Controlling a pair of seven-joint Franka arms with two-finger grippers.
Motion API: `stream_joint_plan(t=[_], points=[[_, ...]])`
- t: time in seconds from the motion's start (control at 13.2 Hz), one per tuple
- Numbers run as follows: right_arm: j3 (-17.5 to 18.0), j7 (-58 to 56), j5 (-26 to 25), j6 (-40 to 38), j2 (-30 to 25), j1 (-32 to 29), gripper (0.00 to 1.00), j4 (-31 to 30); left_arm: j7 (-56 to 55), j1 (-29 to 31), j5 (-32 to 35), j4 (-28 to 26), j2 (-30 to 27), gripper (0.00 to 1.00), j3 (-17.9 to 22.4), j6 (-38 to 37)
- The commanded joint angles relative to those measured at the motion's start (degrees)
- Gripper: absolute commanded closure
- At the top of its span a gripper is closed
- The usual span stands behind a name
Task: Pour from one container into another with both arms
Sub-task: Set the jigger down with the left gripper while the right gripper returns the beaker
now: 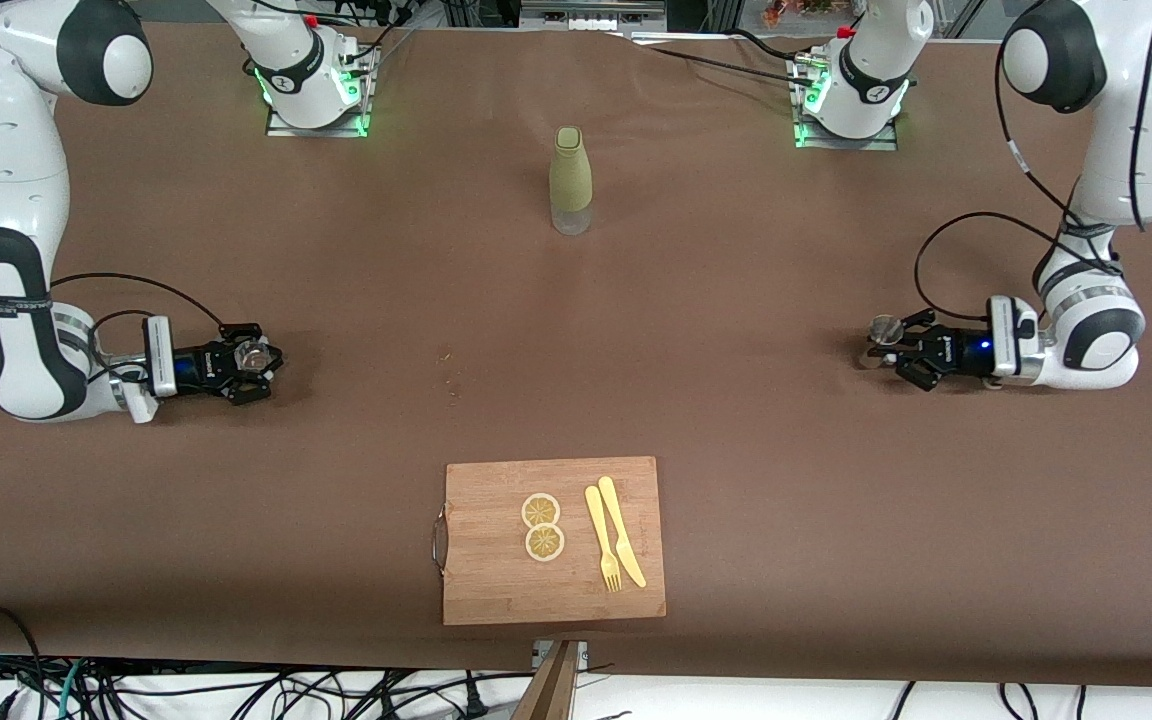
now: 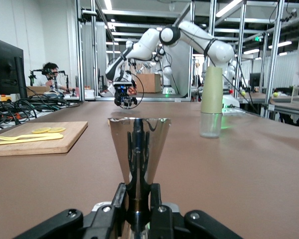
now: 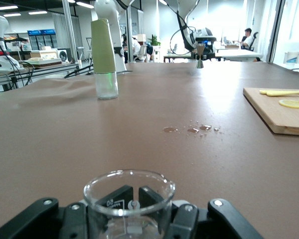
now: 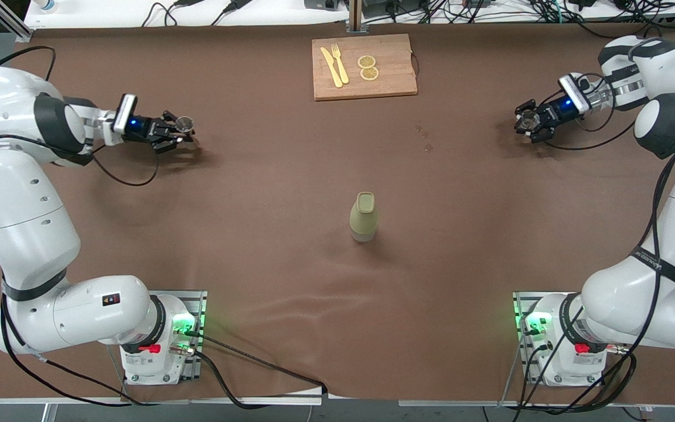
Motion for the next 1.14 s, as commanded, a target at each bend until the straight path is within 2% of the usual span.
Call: stream_joint_plan(t=[0.0, 0.3, 0.76, 1.06], points=[[1.0, -1.3, 0.6, -2.5, 1.5, -1.3, 0.96, 2.0, 8.3, 3.4, 1.8, 1.3, 2.7, 1.00, -0.3, -4.9], [0.6, -0.4, 0.3, -2.5, 1.6, -1.3, 0.96, 2.0, 12.4, 6.8, 5.9, 4.6, 5.5, 1.00, -0.1, -8.1], [-0.5, -1.1, -2.2, -1.7, 1.8, -1.3, 0.94, 1.8, 15.5, 6.6, 5.9, 9.4, 10.1, 1.00, 0.1, -8.6], [-0.9, -2.1, -2.3, -1.3, 2.6, -1.3, 0.90, 1.4, 15.4, 6.2, 6.1, 10.1, 10.3, 1.00, 0.7, -7.9]])
